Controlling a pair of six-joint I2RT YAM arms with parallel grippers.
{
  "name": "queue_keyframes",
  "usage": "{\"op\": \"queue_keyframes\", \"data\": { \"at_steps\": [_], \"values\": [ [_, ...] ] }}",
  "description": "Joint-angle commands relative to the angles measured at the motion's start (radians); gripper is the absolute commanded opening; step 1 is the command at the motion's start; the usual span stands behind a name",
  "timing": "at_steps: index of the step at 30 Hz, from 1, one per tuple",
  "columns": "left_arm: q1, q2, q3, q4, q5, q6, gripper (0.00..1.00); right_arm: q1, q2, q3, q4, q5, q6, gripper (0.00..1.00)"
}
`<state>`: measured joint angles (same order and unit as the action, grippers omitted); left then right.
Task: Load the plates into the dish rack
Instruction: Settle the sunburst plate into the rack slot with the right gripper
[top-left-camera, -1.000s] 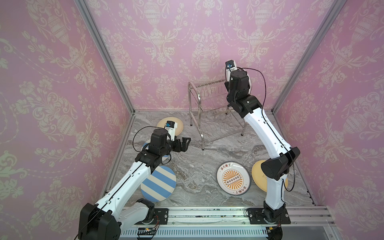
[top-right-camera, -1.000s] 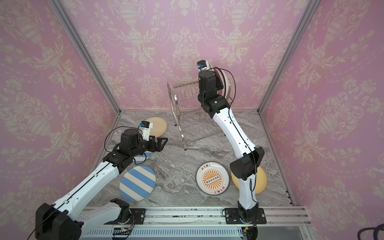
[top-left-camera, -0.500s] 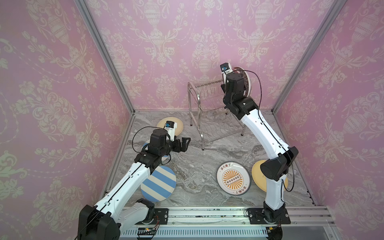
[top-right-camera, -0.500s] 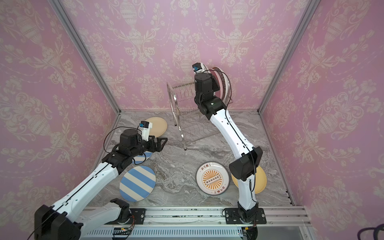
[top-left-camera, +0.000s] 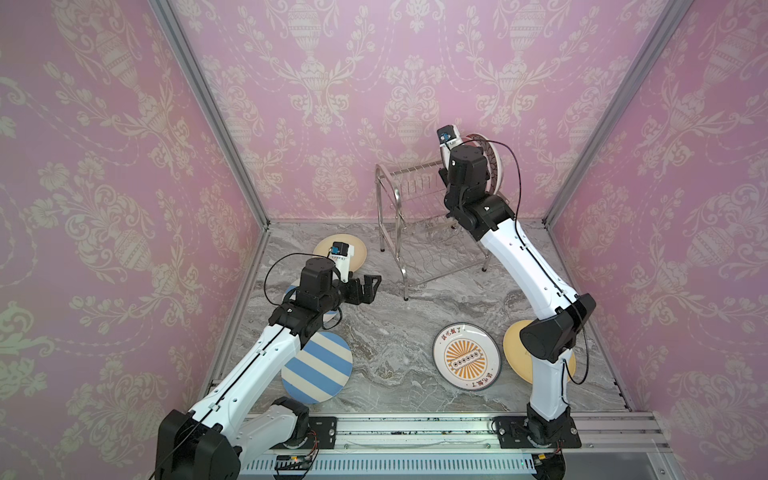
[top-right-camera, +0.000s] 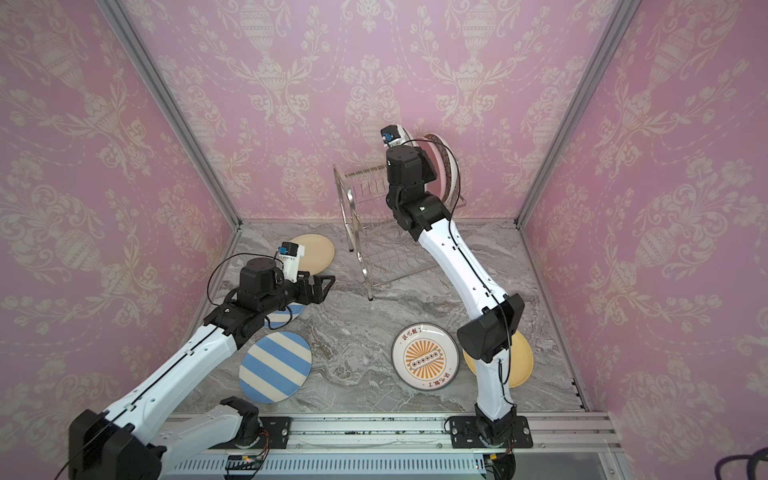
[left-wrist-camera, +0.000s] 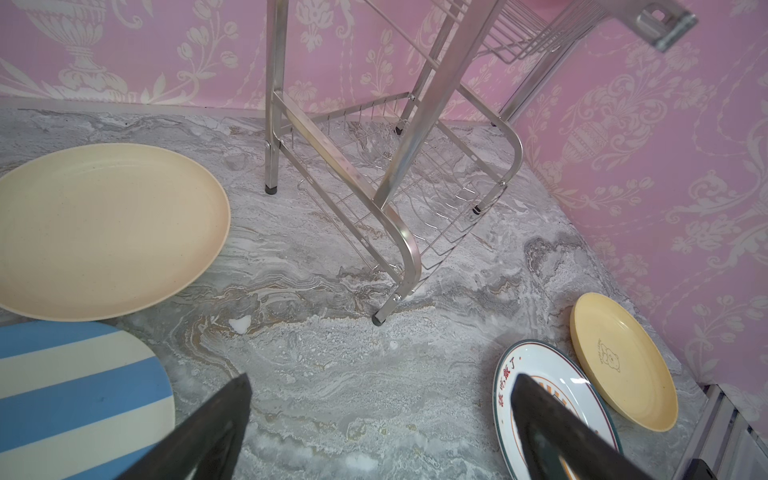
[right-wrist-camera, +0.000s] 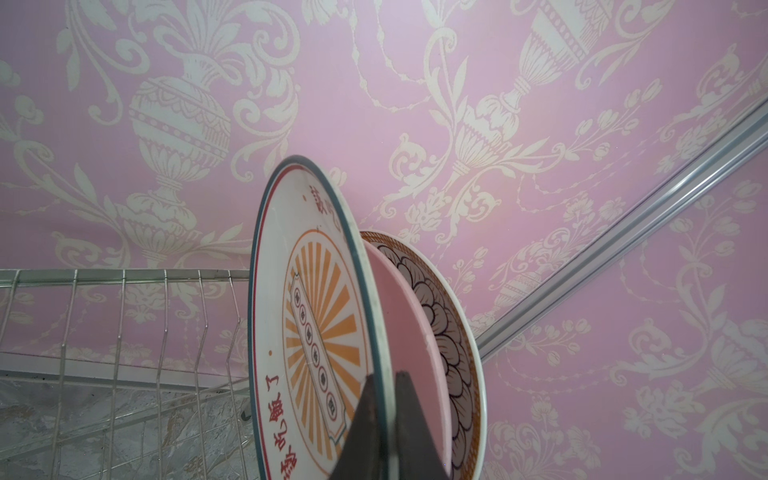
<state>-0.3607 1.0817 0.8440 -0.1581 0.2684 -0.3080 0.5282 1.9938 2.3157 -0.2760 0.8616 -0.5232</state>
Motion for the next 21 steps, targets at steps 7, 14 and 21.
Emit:
{"op": "queue_keyframes", "data": {
  "at_steps": [7, 14, 21],
  "values": [
    [0.009, -0.008, -0.017, -0.023, 0.012, -0.004, 0.99, -0.018, 0.009, 0.042, -0.041, -0.048, 0.135, 0.0],
    [0.011, -0.019, -0.013, -0.038, 0.002, 0.003, 0.99, -0.028, 0.022, 0.044, -0.052, -0.053, 0.158, 0.0],
    [0.011, -0.008, -0.001, -0.032, 0.01, 0.005, 0.99, -0.028, 0.04, 0.101, -0.049, -0.043, 0.126, 0.0]
  ]
}}
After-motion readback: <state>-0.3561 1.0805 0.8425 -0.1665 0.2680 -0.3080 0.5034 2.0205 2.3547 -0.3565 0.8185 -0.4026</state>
